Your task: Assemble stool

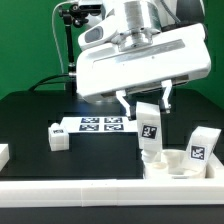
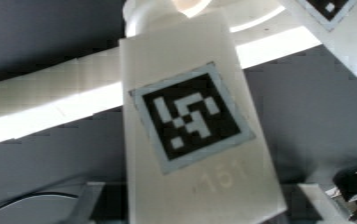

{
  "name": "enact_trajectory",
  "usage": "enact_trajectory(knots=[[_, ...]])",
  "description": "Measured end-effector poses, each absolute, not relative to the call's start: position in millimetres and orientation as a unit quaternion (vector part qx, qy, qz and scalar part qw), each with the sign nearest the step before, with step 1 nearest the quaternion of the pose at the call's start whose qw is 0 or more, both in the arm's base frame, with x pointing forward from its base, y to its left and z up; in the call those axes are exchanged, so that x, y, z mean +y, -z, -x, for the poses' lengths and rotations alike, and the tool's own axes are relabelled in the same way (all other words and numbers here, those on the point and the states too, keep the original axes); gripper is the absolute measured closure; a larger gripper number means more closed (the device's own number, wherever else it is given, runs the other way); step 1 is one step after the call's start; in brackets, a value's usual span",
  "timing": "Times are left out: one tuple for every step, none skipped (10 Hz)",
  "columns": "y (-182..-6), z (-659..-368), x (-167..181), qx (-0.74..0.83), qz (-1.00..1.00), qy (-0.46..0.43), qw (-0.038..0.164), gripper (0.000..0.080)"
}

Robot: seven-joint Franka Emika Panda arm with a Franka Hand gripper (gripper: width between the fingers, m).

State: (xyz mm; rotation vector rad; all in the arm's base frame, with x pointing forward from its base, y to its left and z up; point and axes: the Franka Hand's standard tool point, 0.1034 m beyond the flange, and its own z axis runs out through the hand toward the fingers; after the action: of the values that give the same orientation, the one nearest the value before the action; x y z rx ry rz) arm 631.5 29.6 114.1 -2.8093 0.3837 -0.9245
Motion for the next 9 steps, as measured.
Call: enact_trajectory(knots=[[-113.9,-631,29,0.128,0.939,0.309,0.079,0.0469],[-112.8,-631,28,0.126,0.939,0.309,0.078,0.0469],[-107.7,-630,22,0.129,0.940,0.306,0.081,0.0469],[-106.7,-631,29,0.135,0.939,0.303,0.091,0.0469],[-107.5,-633,38,0.130,0.939,0.303,0.095,0.0469],[-106.8,-634,40,0.129,0.939,0.303,0.096,0.0469],[-106.6,-634,41,0.129,0.939,0.303,0.096,0.0469],[-106.0,-633,43,0.132,0.939,0.301,0.097,0.0469],[-105.8,-633,42,0.130,0.940,0.301,0.095,0.0469]])
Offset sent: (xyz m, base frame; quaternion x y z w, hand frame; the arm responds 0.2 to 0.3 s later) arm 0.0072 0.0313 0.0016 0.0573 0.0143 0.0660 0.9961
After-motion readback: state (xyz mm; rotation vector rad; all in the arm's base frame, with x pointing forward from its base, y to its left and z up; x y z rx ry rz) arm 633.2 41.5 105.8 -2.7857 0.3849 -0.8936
